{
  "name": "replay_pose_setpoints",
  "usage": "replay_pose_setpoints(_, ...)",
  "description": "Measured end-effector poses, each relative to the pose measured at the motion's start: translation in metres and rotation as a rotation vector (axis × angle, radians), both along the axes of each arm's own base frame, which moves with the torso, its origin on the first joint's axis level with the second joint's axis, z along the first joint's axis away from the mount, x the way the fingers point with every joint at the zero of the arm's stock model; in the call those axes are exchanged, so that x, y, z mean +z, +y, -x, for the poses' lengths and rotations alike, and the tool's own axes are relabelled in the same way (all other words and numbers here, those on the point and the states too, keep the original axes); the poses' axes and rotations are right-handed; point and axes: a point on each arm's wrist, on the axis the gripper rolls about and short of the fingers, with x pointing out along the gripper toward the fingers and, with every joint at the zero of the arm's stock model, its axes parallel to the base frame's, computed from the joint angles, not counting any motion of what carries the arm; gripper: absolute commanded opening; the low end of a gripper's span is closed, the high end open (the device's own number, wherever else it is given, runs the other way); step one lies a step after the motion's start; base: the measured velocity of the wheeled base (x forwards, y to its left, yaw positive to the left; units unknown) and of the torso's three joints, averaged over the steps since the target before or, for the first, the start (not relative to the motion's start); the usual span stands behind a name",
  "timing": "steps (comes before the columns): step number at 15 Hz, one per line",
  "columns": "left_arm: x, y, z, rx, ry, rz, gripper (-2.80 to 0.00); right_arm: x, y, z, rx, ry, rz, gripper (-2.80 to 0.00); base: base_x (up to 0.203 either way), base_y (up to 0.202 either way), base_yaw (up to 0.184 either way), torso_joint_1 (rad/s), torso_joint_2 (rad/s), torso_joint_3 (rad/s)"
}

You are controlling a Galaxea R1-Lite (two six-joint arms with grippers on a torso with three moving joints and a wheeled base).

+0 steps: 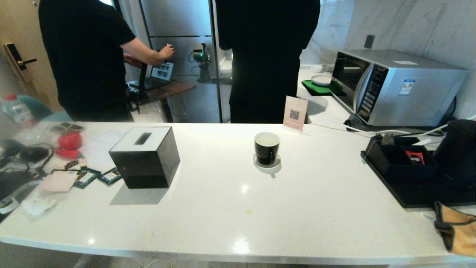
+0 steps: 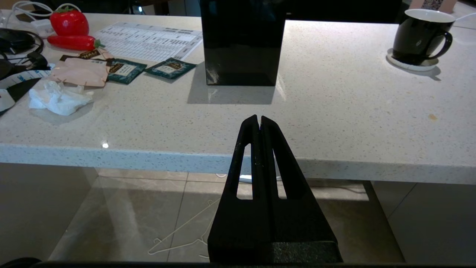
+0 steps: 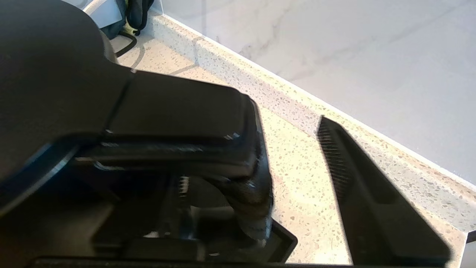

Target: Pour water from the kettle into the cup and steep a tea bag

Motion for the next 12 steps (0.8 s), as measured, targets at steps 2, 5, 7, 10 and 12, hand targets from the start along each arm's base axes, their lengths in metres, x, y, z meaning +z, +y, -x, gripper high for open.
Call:
replay_pose_setpoints(2, 0.000, 0.000, 0.000, 0.000, 0.000, 0.000, -2.80, 0.000, 0.002, 0.002, 0.000, 0.005, -0.005, 0.00, 0.000, 0.000, 0.000, 0.000, 0.00, 0.000)
replay_pose_setpoints(5, 0.000, 0.000, 0.000, 0.000, 0.000, 0.000, -2.80, -0.004, 0.009, 0.010, 0.000, 0.030, -0.026, 0.00, 0.000, 0.000, 0.000, 0.000, 0.00, 0.000)
replay_pose_setpoints(7, 0.000, 0.000, 0.000, 0.000, 0.000, 0.000, -2.80, -0.005, 0.015, 0.017, 0.002, 0.049, -0.037, 0.00, 0.000, 0.000, 0.000, 0.000, 0.00, 0.000)
replay_pose_setpoints(10, 0.000, 0.000, 0.000, 0.000, 0.000, 0.000, -2.80, -0.004, 0.026, 0.030, 0.004, 0.078, -0.043, 0.00, 0.000, 0.000, 0.000, 0.000, 0.00, 0.000)
replay_pose_setpoints(12, 0.000, 0.000, 0.000, 0.000, 0.000, 0.000, -2.80, -0.001, 0.035, 0.041, 0.004, 0.089, -0.052, 0.00, 0.000, 0.000, 0.000, 0.000, 0.00, 0.000)
